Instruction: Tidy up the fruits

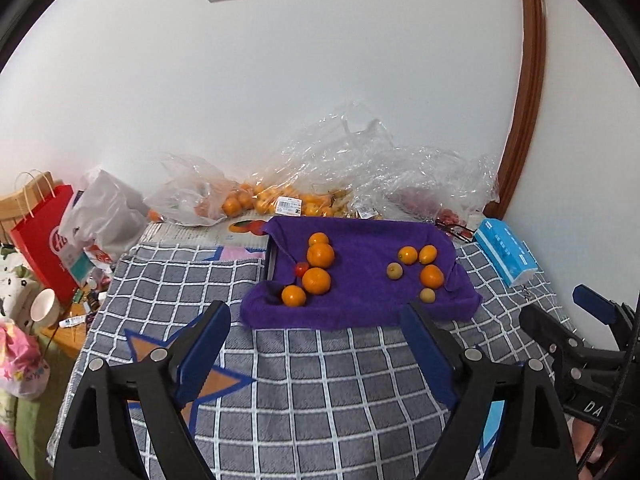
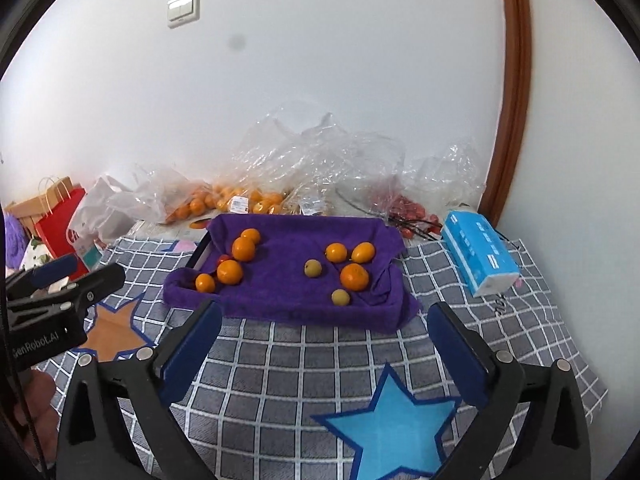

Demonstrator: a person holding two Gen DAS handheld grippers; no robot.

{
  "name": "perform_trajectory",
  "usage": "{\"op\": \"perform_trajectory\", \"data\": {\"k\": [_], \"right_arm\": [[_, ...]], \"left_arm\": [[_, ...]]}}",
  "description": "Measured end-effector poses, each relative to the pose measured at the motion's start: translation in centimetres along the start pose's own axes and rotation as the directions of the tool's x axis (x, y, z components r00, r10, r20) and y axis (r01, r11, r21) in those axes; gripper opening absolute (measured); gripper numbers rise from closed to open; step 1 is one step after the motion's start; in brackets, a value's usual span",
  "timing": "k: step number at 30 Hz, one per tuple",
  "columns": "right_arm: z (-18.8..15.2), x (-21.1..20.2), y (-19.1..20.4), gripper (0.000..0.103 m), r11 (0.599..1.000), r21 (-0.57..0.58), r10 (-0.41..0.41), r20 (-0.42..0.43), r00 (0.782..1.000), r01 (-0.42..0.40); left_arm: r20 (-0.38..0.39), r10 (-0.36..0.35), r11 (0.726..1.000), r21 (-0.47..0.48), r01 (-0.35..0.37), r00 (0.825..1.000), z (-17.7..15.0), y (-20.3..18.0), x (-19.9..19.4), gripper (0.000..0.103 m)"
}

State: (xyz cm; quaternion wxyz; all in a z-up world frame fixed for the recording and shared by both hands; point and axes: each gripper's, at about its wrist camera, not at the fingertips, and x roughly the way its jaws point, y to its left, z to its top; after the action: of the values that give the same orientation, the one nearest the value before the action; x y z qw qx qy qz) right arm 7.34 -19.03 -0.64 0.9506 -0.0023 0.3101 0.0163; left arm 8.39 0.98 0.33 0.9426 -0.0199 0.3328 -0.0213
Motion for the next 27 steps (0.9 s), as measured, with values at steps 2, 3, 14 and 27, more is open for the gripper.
{"op": "perform_trajectory", "data": {"k": [2, 3, 14, 27], "right_arm": [[-0.5, -0.3, -0.2, 0.102, 1.000, 0.004, -0.003, -0.004, 1.000, 0.003], [-0.8, -0.5, -0.2, 0.102, 1.000, 0.004, -0.007, -0.006, 1.000, 0.007], [-1.4, -2.5, -0.2, 0.102, 1.000, 0.009, -0.011, 0.015, 1.000, 0.011], [-1.5, -3.2, -0.3, 0.102, 1.000, 0.020, -0.012, 0.020, 1.000, 0.012]], "left_arm": [[0.007, 0.010, 1.000, 0.002, -0.010, 1.000, -0.5, -0.1, -0.6, 0.087], [0.010, 0.011, 1.000, 0.001, -0.011, 1.000, -0.7, -0.2, -0.8, 0.087], [0.032, 0.014, 1.000, -0.003, -0.014, 0.999, -1.8, -0.2, -2.9, 0.087], [0.031, 0.023, 1.000, -0.009, -0.023, 0.999, -2.0, 0.0, -3.2, 0.087]]}}
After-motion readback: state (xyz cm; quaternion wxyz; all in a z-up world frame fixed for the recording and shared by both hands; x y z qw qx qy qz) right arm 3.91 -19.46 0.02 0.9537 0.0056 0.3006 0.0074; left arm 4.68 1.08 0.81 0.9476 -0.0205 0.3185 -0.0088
